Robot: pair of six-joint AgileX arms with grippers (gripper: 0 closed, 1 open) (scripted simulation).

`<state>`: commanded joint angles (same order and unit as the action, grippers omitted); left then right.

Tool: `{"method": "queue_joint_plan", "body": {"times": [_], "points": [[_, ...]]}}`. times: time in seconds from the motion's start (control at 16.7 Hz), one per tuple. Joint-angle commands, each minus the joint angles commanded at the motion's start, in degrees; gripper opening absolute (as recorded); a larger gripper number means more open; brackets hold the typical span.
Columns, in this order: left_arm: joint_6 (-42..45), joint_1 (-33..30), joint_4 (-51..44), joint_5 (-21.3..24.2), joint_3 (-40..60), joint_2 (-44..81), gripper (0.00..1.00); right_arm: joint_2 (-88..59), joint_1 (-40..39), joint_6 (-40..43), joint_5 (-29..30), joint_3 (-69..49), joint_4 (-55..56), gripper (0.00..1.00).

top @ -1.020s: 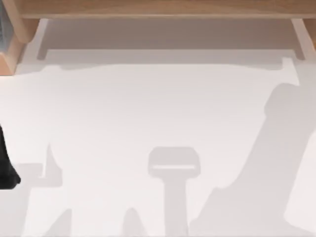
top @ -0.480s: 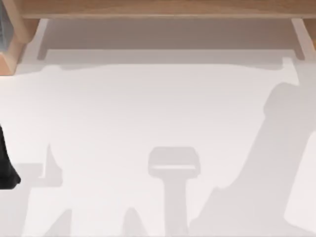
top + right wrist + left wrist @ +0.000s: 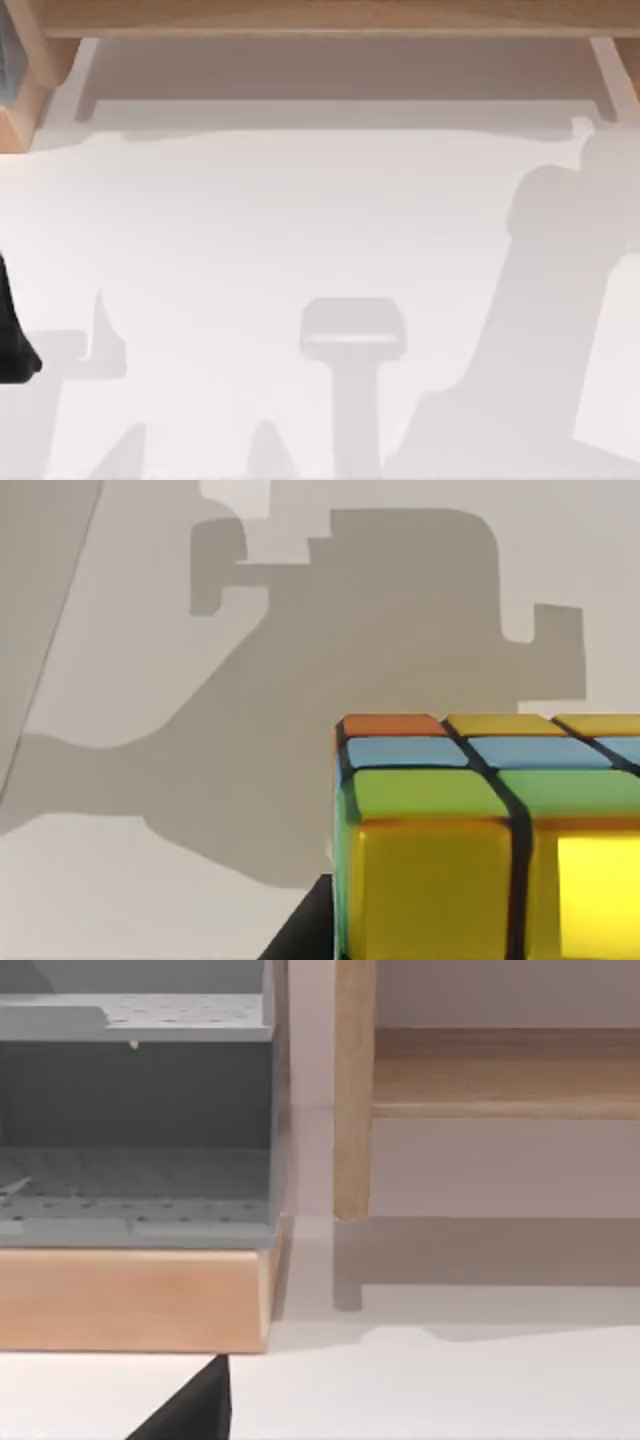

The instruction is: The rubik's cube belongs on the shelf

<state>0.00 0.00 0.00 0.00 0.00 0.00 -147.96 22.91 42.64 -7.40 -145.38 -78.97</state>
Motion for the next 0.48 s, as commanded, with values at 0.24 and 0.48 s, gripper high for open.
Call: {"method": "queue_joint_plan", "body": {"times": [0.24,0.48], "points": [[0.0,0.0,0.0,0.0,0.0,0.0,1.00,0.1,-0.1,-0.1,0.0,0.1,0.1,0.00],[0.0,0.0,0.0,0.0,0.0,0.0,1.00,5.1,-1.2,0.1,1.3,3.1,1.0,0.00]]}}
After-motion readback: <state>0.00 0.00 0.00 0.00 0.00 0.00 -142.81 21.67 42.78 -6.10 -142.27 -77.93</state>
